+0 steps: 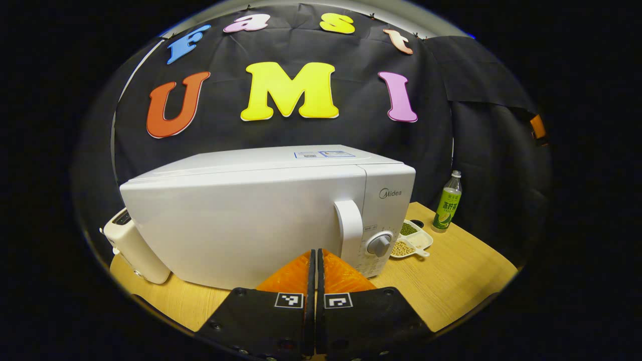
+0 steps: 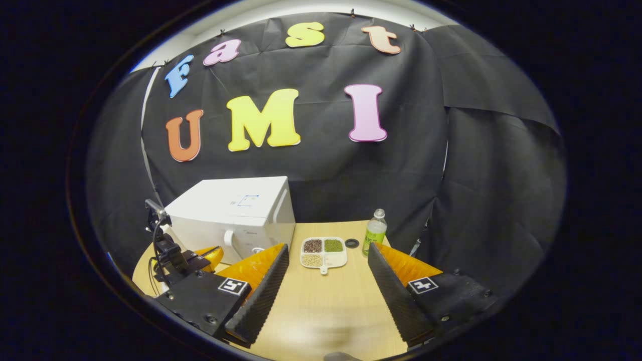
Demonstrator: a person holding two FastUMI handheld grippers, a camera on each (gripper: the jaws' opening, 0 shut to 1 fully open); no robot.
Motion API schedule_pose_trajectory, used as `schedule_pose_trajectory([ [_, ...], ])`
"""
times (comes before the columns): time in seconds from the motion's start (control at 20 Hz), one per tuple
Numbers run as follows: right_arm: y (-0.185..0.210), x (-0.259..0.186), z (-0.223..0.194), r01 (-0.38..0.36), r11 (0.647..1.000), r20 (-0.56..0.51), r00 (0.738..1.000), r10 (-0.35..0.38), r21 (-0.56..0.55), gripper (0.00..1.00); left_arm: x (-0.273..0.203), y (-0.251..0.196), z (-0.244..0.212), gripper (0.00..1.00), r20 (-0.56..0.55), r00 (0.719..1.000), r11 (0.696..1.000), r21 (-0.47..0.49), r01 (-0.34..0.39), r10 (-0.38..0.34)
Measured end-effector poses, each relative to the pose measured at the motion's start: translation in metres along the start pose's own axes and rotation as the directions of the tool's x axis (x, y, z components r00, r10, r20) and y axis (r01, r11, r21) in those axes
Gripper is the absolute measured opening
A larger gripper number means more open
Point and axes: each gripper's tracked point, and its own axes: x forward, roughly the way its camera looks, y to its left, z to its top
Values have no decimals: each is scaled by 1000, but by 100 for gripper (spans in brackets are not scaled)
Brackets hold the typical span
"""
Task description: Open the microwave oven with the left hand, put the food in, and close the microwave oven.
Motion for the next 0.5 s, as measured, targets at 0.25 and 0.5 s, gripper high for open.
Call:
schedule_pose_trajectory([
  [0.25, 23, -6, -3, -22, 1000, -6, 1000, 22, -1, 100, -34, 16, 3, 96, 10, 999, 999, 14, -31, 31],
  [0.5, 50, -27, -4, -45, 999, 19, 999, 45, -11, 92, -88, 38, 29, 96, 57, 993, 995, -19, -102, 103],
])
